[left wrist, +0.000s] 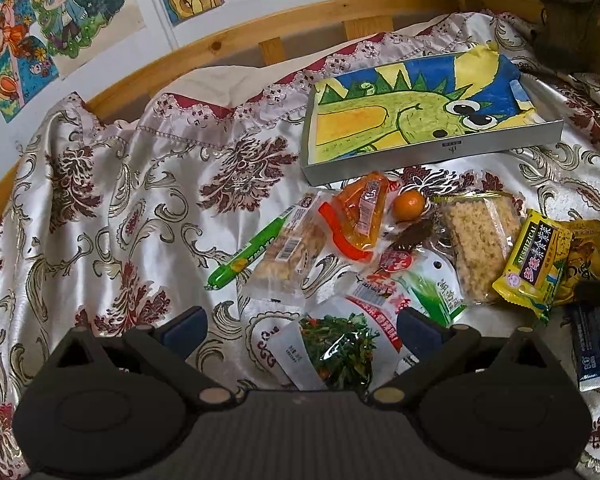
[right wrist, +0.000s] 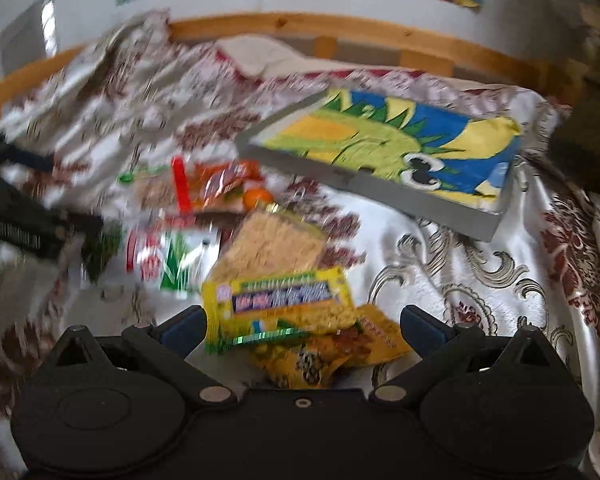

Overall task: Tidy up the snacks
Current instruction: 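Move the right tool toward the gold packet while the left tool approaches the brown packet, then close the right tool on the gold packet while the left tool grasps the brown packet, then carry the gold packet into the tray with the right tool while the left tool places the brown packet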

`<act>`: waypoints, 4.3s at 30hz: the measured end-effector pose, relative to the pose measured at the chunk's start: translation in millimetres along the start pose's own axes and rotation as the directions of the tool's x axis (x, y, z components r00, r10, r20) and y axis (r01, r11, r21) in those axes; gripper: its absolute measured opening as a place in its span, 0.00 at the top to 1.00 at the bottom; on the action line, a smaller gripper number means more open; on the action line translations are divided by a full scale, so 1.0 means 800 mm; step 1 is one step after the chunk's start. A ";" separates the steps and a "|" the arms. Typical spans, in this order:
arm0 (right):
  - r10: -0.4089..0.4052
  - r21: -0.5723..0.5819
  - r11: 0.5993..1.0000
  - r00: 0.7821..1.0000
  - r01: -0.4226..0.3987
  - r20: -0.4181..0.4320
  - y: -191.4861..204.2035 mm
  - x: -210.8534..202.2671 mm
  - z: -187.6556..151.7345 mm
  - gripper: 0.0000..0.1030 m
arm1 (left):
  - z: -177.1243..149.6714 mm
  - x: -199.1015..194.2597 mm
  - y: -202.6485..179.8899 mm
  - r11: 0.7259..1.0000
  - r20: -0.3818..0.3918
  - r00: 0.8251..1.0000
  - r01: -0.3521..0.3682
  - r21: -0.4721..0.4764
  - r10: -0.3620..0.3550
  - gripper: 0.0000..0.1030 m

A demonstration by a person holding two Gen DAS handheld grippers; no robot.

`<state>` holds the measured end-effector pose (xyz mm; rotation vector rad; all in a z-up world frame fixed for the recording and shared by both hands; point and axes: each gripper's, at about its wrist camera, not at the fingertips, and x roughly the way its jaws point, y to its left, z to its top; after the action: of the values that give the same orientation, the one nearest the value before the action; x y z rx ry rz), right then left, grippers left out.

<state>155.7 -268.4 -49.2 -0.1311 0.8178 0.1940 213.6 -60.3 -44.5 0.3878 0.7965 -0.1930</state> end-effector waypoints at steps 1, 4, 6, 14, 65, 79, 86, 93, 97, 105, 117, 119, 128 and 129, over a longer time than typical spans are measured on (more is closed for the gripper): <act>0.008 -0.010 1.000 1.000 -0.008 -0.007 0.002 0.001 -0.001 0.01 | 0.000 0.000 0.001 1.000 0.000 1.000 0.008 0.008 -0.008 0.00; 0.018 -0.047 0.999 1.000 -0.018 -0.009 0.009 0.002 -0.004 0.00 | 0.000 0.003 0.007 0.999 0.014 0.999 0.040 0.024 -0.041 0.00; 0.004 -0.065 0.998 1.000 -0.005 -0.013 0.011 0.003 -0.005 0.00 | 0.000 0.007 0.006 0.998 0.024 0.998 0.063 0.031 -0.063 0.00; -0.001 -0.017 1.000 0.997 0.000 -0.080 0.002 0.015 -0.008 0.01 | -0.005 0.035 -0.030 0.948 0.078 0.975 0.184 0.261 -0.210 0.00; 0.066 0.426 0.905 0.993 -0.018 -0.098 -0.053 0.022 -0.012 0.69 | 0.029 0.075 -0.041 0.923 -0.027 0.931 0.364 0.122 -0.363 0.53; 0.084 0.414 0.910 0.988 -0.024 -0.127 -0.049 0.034 -0.016 0.64 | 0.024 0.079 -0.058 0.924 -0.041 0.939 0.344 0.168 -0.343 0.50; 0.033 0.336 0.942 0.991 0.013 -0.129 -0.038 0.022 -0.014 0.69 | 0.018 0.057 -0.045 0.936 -0.071 0.939 0.343 0.083 -0.337 0.51; 0.020 0.232 0.973 0.994 0.007 -0.111 -0.016 0.006 -0.016 0.71 | 0.004 0.026 -0.046 0.954 -0.082 0.951 0.298 -0.007 -0.298 0.52; 0.029 0.217 0.976 0.995 -0.008 -0.093 -0.011 0.000 -0.016 0.73 | -0.004 0.013 -0.044 0.940 -0.080 0.939 0.328 -0.089 -0.335 0.52; -0.014 0.132 0.991 0.997 0.023 -0.073 0.009 -0.008 -0.016 0.73 | -0.013 0.006 -0.051 0.945 -0.073 0.944 0.314 -0.092 -0.321 0.52; -0.142 0.091 0.987 0.977 0.129 0.157 0.016 -0.063 -0.012 0.73 | 0.009 -0.028 -0.030 0.903 0.136 0.920 0.388 -0.183 -0.368 0.52; -0.143 0.112 0.986 0.970 0.122 0.199 0.010 -0.067 -0.008 0.73 | 0.018 -0.031 -0.027 0.895 0.174 0.916 0.394 -0.208 -0.362 0.52; -0.157 0.216 0.973 0.911 0.077 0.381 -0.051 -0.046 0.023 0.73 | 0.095 -0.007 -0.036 0.858 0.281 0.892 0.430 -0.280 -0.355 0.52; -0.171 0.233 0.969 0.906 0.084 0.388 -0.062 -0.038 0.031 0.73 | 0.108 0.000 -0.042 0.861 0.286 0.892 0.428 -0.277 -0.351 0.52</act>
<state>164.1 -315.4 -8.4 0.0565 0.4074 0.0053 259.9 -126.2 0.9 -0.1255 0.6585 -0.4696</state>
